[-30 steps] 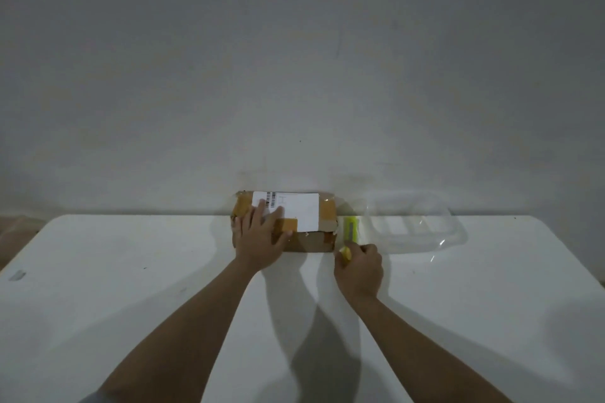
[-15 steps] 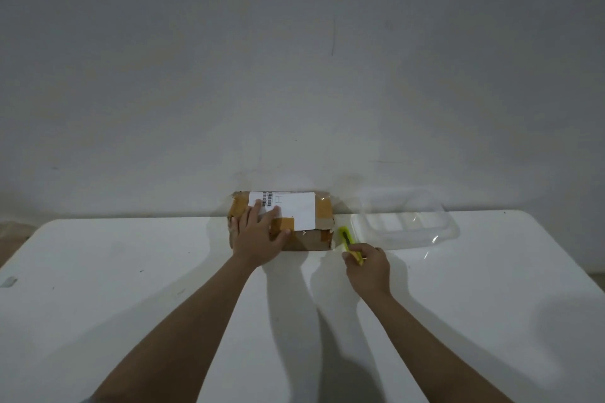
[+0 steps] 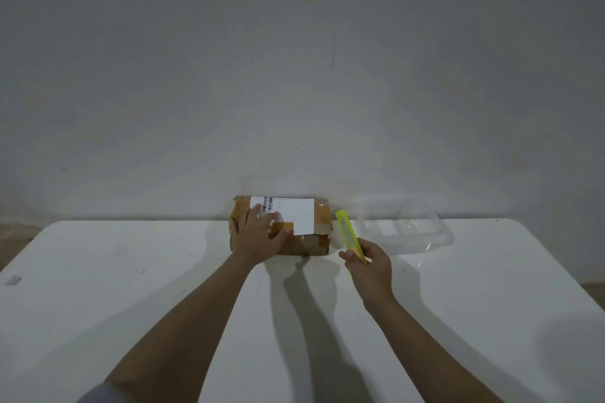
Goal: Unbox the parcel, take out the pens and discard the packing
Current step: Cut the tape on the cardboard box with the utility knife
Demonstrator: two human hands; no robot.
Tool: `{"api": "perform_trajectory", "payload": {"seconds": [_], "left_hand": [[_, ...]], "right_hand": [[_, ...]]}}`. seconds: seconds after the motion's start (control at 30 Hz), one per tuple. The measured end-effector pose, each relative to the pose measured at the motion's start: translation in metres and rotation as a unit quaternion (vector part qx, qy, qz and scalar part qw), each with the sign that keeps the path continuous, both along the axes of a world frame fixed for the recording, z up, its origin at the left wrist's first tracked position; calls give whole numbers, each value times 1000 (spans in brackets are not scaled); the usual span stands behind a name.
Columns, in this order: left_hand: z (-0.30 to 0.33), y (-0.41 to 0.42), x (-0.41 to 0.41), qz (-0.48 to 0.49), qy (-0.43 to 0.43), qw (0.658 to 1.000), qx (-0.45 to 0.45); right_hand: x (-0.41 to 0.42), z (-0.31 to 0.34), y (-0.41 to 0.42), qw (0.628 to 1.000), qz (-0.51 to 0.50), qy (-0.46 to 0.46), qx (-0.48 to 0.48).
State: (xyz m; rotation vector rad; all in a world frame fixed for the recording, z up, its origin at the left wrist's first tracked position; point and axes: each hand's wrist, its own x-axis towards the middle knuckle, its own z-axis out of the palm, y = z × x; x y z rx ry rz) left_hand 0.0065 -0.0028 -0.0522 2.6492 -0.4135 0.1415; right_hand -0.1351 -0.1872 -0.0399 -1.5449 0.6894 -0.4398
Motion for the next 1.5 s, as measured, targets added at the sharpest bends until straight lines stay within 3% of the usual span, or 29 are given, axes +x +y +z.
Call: {"api": "perform_trajectory", "payload": {"seconds": [0.17,0.37,0.47,0.73,0.97,1.23,1.5], "left_hand": [[5,6,7,5,-26,999,34],[2,26,18,47,-6,998,50],[1,29,18,40,-8,998,53],[-11,34,19,10,-1,1000,-21],[-9,31,19,0,67,996,-55],[3,31,8,23,112,988,-103],[29,30,-49,22,81,989,-120]], "right_hand": [[22,11,12,996,35,10,-83],[58,17,29,997,-40,42,-45],[70,18,30,995,-37,51,-82],[85,-3,28,976,-9,29,-214],[92,-18,25,963,134,20,-232],[85,-18,23,951,148,20,-272],[31,-3,13,940,146,-17,-309]]}}
